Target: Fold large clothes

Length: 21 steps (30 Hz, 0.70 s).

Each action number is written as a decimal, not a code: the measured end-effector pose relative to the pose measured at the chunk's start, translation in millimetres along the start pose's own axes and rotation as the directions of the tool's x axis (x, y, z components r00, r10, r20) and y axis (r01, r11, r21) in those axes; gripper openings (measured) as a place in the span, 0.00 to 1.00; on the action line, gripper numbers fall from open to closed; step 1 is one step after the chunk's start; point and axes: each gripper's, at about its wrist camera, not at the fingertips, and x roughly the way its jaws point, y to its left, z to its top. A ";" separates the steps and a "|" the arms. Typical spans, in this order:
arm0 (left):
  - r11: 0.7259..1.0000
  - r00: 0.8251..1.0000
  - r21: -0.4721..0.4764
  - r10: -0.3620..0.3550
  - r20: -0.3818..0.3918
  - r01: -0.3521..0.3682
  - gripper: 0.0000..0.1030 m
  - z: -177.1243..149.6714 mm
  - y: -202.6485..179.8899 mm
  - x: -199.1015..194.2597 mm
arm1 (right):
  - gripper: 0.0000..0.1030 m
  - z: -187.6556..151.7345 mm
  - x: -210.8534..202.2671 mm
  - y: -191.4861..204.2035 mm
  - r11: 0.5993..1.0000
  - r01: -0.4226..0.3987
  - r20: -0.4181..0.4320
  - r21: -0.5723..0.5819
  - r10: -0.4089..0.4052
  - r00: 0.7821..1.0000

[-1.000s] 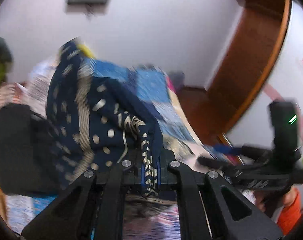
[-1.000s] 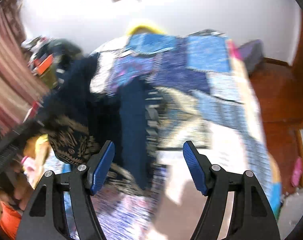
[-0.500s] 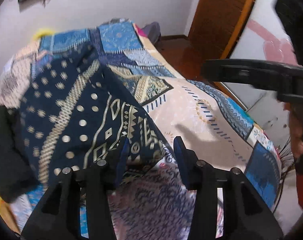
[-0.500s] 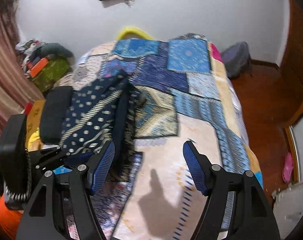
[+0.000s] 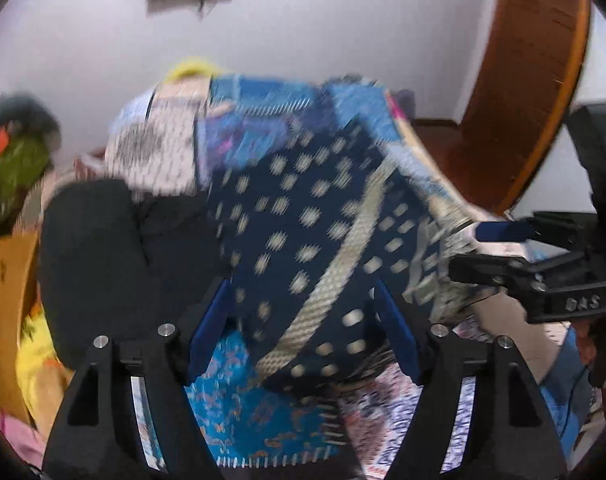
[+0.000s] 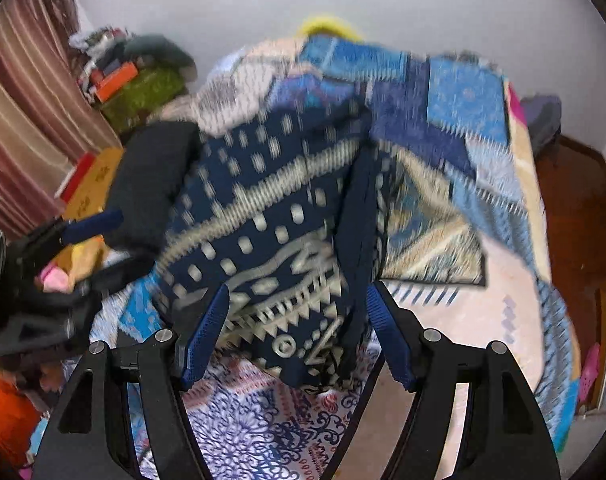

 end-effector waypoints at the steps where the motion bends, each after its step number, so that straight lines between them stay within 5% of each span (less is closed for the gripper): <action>1: 1.000 0.999 0.004 0.016 -0.030 -0.016 0.70 -6.7 2.5 10.4 | 0.65 -6.0 9.1 -4.7 1.000 0.003 -0.028 0.010 -0.003 1.000; 8: 0.999 0.998 -0.039 -0.035 -0.059 0.033 0.70 -37.2 8.9 29.2 | 0.65 -36.4 21.0 -42.3 0.995 -0.009 -0.131 0.104 0.023 0.991; 21: 0.996 1.000 -0.094 0.001 0.028 0.001 0.70 -7.9 38.9 -6.3 | 0.65 1.6 -22.2 -22.6 0.997 -0.021 0.055 0.072 0.017 0.998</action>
